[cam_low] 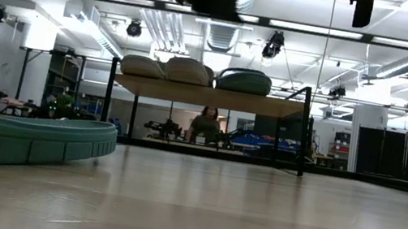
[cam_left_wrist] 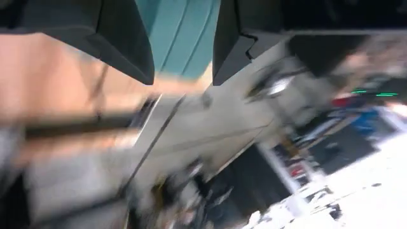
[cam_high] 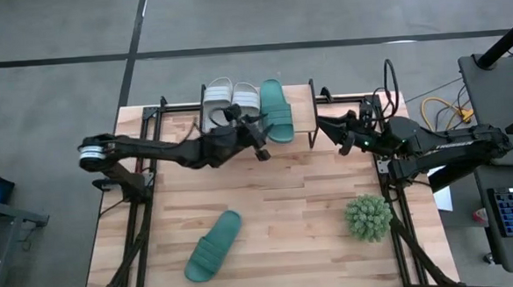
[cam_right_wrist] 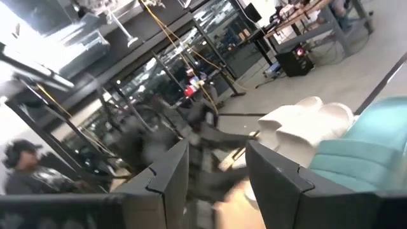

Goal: Pick and place slides into the shelf
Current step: Put the left green slide on the shelf

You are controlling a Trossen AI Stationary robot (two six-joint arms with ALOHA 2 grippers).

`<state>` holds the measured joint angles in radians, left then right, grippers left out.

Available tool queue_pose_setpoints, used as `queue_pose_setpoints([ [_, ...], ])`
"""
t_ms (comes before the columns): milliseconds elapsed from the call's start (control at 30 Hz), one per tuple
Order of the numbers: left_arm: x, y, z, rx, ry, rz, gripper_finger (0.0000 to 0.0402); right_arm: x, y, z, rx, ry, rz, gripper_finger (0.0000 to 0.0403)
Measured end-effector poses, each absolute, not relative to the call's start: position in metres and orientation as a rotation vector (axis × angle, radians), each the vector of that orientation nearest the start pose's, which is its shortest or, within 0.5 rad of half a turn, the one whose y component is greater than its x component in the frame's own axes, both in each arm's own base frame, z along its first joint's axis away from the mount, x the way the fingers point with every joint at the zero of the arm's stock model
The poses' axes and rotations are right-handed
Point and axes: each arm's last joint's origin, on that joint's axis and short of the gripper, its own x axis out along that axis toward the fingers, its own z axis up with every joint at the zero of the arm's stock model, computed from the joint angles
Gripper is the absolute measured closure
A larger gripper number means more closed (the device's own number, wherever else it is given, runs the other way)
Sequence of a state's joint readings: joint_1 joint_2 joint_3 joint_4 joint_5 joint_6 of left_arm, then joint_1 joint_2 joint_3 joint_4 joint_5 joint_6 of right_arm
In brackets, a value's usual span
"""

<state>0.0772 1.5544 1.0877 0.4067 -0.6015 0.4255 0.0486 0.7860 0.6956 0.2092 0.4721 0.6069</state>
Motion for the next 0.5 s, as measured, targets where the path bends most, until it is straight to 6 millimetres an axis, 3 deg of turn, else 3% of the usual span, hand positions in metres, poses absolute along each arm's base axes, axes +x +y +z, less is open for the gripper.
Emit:
queue_pose_setpoints([
  [200, 0.323, 0.036, 0.350, 0.106, -0.048, 0.445, 0.0322, 0.176, -0.011, 0.337, 0.528, -0.210, -0.426, 0.0255],
  [333, 0.307, 0.033, 0.369, 0.070, -0.120, 0.375, 0.0391, 0.176, -0.021, 0.329, 0.494, -0.143, -0.493, 0.0260],
  [500, 0.293, 0.031, 0.383, 0.062, -0.175, 0.371, 0.0400, 0.180, -0.037, 0.320, 0.432, -0.038, -0.464, 0.0282],
])
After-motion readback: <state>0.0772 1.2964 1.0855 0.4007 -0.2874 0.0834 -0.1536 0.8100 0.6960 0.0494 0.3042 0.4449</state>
